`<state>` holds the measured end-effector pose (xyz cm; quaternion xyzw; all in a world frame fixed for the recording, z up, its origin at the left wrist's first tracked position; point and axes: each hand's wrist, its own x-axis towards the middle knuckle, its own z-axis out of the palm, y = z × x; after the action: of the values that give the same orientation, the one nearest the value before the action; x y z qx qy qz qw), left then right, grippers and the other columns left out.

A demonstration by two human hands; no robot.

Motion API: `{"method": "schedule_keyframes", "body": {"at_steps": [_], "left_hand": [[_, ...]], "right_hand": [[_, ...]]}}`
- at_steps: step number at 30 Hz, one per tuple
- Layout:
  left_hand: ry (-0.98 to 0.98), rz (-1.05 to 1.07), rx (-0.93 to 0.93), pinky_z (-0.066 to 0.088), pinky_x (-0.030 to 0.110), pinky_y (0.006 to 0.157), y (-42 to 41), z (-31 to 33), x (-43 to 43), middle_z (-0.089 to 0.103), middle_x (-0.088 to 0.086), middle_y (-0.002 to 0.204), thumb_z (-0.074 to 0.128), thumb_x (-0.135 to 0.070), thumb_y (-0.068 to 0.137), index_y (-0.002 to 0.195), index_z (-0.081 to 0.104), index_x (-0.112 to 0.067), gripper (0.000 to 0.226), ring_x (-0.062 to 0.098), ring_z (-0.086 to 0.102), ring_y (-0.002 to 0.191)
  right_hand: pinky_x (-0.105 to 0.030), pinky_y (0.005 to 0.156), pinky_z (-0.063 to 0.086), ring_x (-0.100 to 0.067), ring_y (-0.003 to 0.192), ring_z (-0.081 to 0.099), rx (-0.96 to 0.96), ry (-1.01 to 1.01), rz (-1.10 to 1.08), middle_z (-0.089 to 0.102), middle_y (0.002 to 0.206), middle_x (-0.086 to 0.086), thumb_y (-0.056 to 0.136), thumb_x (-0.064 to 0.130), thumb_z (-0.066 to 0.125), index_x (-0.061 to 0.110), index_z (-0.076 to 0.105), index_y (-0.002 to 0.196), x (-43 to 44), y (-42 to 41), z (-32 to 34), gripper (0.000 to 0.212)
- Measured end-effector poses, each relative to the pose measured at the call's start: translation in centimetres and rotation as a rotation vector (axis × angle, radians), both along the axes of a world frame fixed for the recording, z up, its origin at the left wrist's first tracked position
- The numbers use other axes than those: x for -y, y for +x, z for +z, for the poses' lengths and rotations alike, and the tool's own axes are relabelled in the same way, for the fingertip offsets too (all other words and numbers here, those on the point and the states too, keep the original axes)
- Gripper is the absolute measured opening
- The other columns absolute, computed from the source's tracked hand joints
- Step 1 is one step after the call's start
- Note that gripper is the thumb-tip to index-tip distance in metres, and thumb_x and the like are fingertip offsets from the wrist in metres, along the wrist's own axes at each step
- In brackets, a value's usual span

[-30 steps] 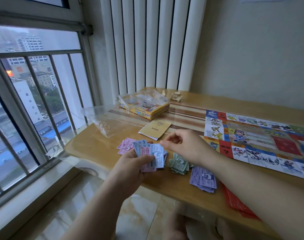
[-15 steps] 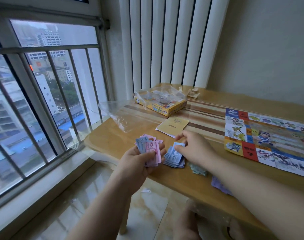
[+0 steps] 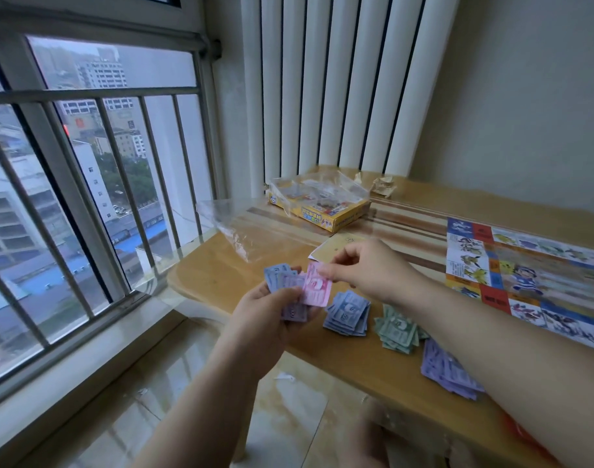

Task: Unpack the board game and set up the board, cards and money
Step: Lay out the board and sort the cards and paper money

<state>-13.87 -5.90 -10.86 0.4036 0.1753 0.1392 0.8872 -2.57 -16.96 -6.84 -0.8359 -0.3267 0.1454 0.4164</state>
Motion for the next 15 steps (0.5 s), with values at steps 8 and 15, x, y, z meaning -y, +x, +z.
{"method": "schedule_keyframes", "body": {"at_steps": [8, 15], "left_hand": [[-0.126, 0.185, 0.004, 0.051, 0.038, 0.072, -1.4, 0.4, -4.2, 0.056, 0.028, 0.121, 0.027, 0.008, 0.095, 0.137, 0.029, 0.008, 0.043, 0.032, 0.062, 0.095], [-0.101, 0.125, 0.057, 0.06, 0.034, 0.069, -1.7, 0.1, -3.7, 0.067, 0.023, 0.099, 0.032, 0.017, 0.092, 0.118, 0.048, 0.009, 0.032, 0.029, 0.068, 0.088]], "right_hand": [[-0.026, 0.069, 0.045, -0.017, 0.08, 0.061, -0.057, 0.003, -0.142, 0.063, 0.078, 0.0, 0.084, 0.016, 0.07, 0.017, 0.061, 0.087, -4.5, 1.1, -2.2, 0.009], [-0.025, 0.071, 0.046, -0.011, 0.08, 0.057, 0.017, 0.039, -0.174, 0.06, 0.087, 0.004, 0.084, 0.036, 0.068, 0.019, 0.062, 0.092, -4.5, 0.5, -2.1, 0.02]]}}
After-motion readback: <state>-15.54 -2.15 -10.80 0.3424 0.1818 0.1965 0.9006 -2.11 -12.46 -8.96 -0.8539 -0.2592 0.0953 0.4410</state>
